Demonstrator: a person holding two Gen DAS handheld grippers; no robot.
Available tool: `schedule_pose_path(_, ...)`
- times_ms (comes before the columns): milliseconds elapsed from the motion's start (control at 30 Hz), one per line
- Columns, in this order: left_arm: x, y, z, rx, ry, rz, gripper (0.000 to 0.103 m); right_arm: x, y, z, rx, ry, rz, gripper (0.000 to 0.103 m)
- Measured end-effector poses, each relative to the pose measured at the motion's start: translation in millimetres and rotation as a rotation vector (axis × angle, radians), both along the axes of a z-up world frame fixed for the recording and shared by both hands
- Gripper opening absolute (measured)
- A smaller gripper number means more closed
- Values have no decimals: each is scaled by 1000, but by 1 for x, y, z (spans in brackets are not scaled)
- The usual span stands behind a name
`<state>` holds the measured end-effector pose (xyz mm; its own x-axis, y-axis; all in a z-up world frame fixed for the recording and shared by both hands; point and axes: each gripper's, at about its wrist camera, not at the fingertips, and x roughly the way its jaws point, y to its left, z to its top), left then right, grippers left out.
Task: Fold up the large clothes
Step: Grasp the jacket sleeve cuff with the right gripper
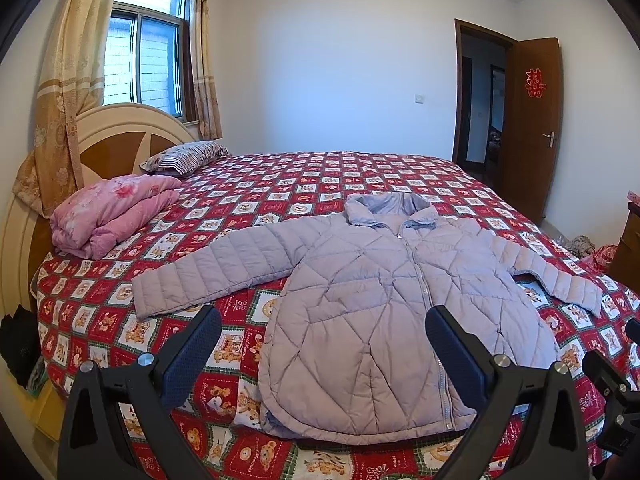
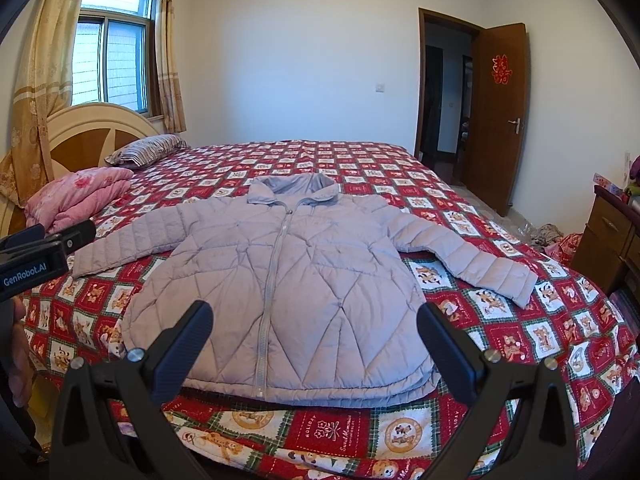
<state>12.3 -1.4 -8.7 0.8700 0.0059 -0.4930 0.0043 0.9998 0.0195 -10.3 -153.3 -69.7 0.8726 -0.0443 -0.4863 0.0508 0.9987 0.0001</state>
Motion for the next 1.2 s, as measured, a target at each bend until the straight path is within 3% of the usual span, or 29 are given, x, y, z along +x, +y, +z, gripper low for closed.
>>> schedule_pose_path(333, 55, 9, -25, 40, 37, 37, 102, 38, -46, -23, 75, 56, -67, 103)
schedule_pose_path(800, 168, -15, -72, 101, 125, 0, 102, 112, -159, -76, 140, 216, -309, 103)
schedule_pose_path(1200, 250, -44, -104, 147, 170, -18, 102, 148, -247, -88, 164, 221, -488, 102)
